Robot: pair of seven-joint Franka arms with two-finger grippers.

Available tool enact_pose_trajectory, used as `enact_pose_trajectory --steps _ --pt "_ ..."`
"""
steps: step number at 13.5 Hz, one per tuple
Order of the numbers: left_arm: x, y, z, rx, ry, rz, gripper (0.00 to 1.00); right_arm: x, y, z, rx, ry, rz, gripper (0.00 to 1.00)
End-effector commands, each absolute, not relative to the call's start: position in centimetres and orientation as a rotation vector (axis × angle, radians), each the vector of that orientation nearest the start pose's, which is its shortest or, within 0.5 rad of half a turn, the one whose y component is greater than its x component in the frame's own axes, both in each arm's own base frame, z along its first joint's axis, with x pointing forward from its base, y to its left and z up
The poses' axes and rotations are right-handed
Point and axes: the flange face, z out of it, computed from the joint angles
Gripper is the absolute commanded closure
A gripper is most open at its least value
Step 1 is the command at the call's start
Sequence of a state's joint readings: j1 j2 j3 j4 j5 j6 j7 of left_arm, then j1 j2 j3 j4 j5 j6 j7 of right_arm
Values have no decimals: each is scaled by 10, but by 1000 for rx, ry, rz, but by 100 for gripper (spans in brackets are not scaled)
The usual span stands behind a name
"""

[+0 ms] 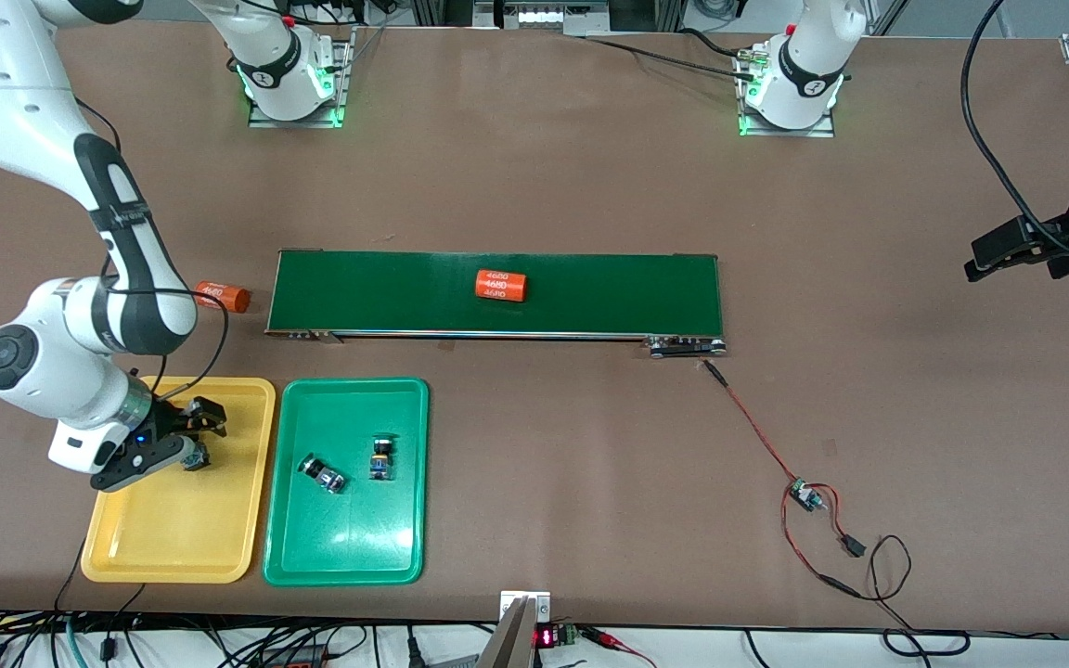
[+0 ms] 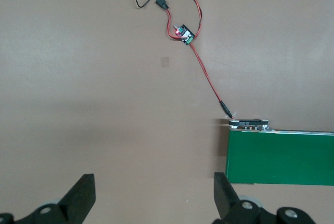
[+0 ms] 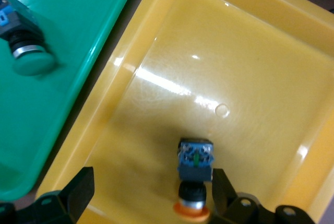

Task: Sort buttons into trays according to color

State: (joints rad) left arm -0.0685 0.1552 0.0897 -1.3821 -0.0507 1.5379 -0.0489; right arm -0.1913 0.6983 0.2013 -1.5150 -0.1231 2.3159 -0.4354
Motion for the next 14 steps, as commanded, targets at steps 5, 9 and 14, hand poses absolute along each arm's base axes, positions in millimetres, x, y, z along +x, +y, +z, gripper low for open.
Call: enact_pose_trajectory --steps 5,9,14 --pt "597 7 625 -3160 -83 1 0 689 -3 383 -3127 -350 0 0" --pt "596 8 623 -3164 -99 23 0 661 18 453 -3175 -81 55 0" --pt "592 8 626 -3164 -99 42 0 620 21 537 -3196 -55 52 0"
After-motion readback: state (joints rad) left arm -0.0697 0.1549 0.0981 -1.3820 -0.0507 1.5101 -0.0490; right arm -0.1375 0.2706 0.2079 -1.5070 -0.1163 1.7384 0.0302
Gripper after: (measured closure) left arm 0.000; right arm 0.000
